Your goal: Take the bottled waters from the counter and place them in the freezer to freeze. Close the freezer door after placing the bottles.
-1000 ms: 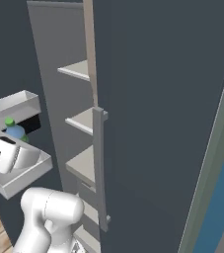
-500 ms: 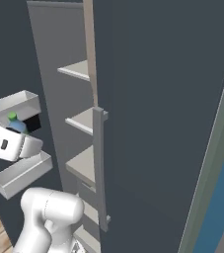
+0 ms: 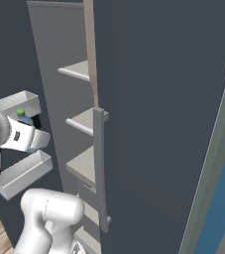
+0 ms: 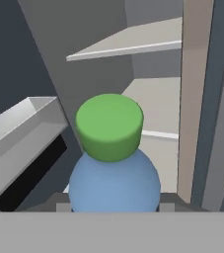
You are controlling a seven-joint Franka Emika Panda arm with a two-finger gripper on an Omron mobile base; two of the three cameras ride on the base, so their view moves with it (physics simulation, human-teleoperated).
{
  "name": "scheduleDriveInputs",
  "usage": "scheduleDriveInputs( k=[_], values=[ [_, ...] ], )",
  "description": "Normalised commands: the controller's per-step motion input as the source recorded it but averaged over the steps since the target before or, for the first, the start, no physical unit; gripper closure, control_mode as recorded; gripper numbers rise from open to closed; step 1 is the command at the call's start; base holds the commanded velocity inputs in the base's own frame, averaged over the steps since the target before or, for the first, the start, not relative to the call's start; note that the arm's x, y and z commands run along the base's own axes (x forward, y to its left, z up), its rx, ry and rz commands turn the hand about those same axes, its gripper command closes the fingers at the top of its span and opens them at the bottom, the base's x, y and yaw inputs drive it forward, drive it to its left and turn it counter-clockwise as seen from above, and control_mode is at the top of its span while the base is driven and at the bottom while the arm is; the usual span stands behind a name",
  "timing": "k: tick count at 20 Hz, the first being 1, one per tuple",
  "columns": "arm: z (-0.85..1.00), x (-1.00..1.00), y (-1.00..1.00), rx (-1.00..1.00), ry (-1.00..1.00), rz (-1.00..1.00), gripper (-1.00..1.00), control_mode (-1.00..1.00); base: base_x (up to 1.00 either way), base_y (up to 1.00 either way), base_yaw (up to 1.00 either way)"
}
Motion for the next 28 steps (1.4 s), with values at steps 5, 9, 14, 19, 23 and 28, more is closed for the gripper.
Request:
scheduleDriveInputs(
  k=[5, 9, 14, 19, 23, 28],
  values=[
    [-0.02, 0.22, 0.10, -0.02, 0.04, 0.00, 1.00, -1.00, 0.00, 0.00, 0.00],
    [0.00, 0.20, 0.02, 0.00, 0.05, 0.00, 1.00, -1.00, 0.00, 0.00, 0.00],
    [-0.01, 0.17, 0.00, 0.00, 0.01, 0.00, 1.00, -1.00, 0.00, 0.00, 0.00],
    [-0.16, 0.25, 0.00, 0.00, 0.00, -0.01, 1.00, -1.00, 0.00, 0.00, 0.00],
    [-0.17, 0.13, 0.00, -0.03, -0.03, -0.06, 1.00, -1.00, 0.00, 0.00, 0.00],
    [-0.09, 0.10, 0.00, -0.02, -0.05, -0.10, 1.00, -1.00, 0.00, 0.00, 0.00]
  ],
)
